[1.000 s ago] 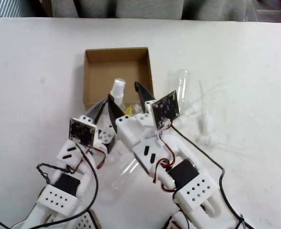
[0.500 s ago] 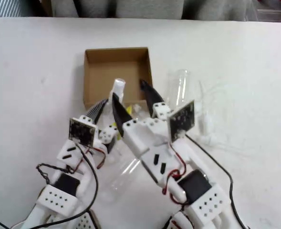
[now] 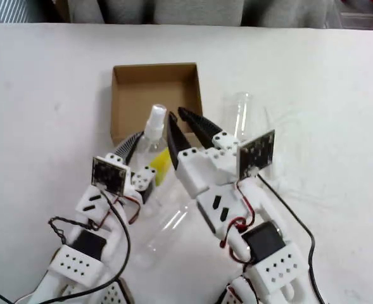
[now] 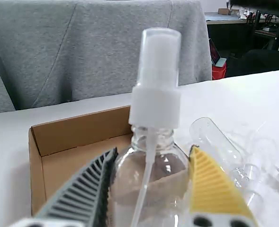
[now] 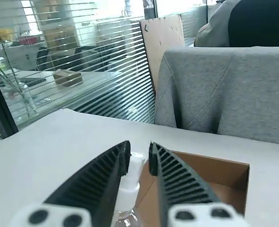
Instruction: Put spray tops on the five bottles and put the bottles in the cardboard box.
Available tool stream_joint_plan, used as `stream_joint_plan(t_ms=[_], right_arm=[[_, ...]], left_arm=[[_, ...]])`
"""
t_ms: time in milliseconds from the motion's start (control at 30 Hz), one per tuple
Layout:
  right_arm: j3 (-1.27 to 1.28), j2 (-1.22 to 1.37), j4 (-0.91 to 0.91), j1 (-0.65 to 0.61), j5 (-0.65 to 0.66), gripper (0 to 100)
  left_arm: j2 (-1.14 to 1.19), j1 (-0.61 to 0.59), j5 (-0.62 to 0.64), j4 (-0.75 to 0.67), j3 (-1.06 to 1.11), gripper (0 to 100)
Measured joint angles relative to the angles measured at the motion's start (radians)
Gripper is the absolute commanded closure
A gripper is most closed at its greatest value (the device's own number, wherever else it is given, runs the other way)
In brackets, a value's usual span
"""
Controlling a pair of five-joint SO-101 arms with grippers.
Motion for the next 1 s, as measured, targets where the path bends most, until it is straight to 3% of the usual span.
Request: stream_joint_plan(t_ms=[233, 433, 633, 1000], right_arm=[[-0.058, 0.199, 0.0, 0.087, -0.041, 98.3], [-0.094, 0.358, -0.028, 0.08, -0.087, 98.2], [-0.092, 0.361, -0.034, 0.003, -0.091, 98.2], [-0.077, 0.293, -0.037, -0.008, -0.091, 98.2]], left_arm=[[0.0, 0.0, 0.0, 0.0, 0.0, 90], [0.0, 0.0, 0.0, 0.0, 0.0, 90], [0.0, -0.003, 0.002, 0.017, 0.0, 90], [0.0, 0.0, 0.002, 0.017, 0.0, 90]])
